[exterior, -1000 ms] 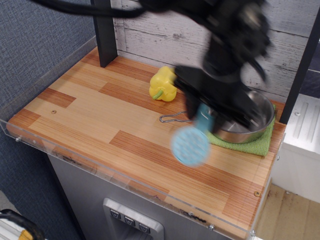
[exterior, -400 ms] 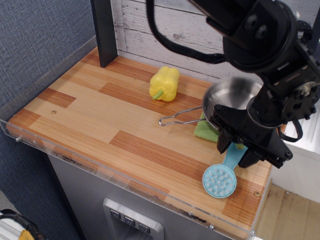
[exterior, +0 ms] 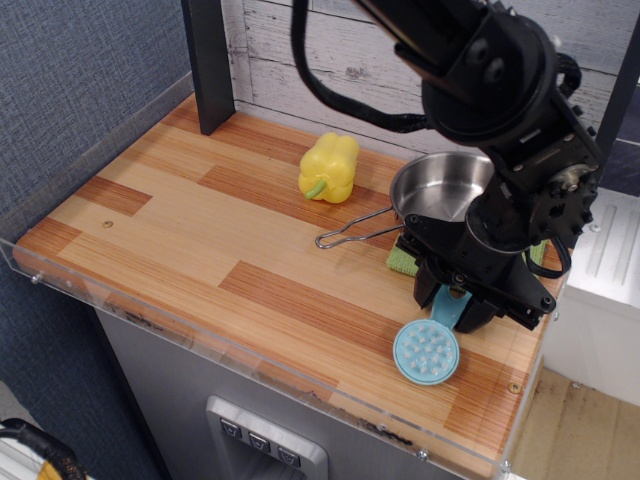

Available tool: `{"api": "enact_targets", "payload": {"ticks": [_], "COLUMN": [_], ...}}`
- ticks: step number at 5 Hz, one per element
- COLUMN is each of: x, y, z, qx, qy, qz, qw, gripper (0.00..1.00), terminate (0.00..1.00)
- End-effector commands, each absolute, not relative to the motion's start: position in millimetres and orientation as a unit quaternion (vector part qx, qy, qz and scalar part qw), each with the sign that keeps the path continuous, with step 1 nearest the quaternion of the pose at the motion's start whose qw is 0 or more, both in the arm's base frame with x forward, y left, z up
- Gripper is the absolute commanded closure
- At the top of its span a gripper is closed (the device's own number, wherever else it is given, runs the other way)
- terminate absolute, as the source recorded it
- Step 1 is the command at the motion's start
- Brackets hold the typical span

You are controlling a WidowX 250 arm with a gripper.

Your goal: Move the blue brush behind the pot with the green cloth

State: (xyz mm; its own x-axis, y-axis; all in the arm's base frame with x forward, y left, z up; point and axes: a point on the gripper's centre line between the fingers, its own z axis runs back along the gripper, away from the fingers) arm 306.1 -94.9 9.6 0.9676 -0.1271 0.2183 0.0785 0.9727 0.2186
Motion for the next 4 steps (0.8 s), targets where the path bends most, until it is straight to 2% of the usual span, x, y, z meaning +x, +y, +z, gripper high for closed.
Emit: {"api": "enact_targets", "payload": {"ticks": [1, 4], "x": [298.6, 279.2], "y": [-85.9, -82.4], "z": [6.2, 29.1], "qx": [0.11, 0.113], "qy": [-0.12, -0.14], "qz": [-0.042, -0.032], "qw": [0.986, 0.983], "gripper": [1.0, 1.0], "terminate": [0.0, 0.0]}}
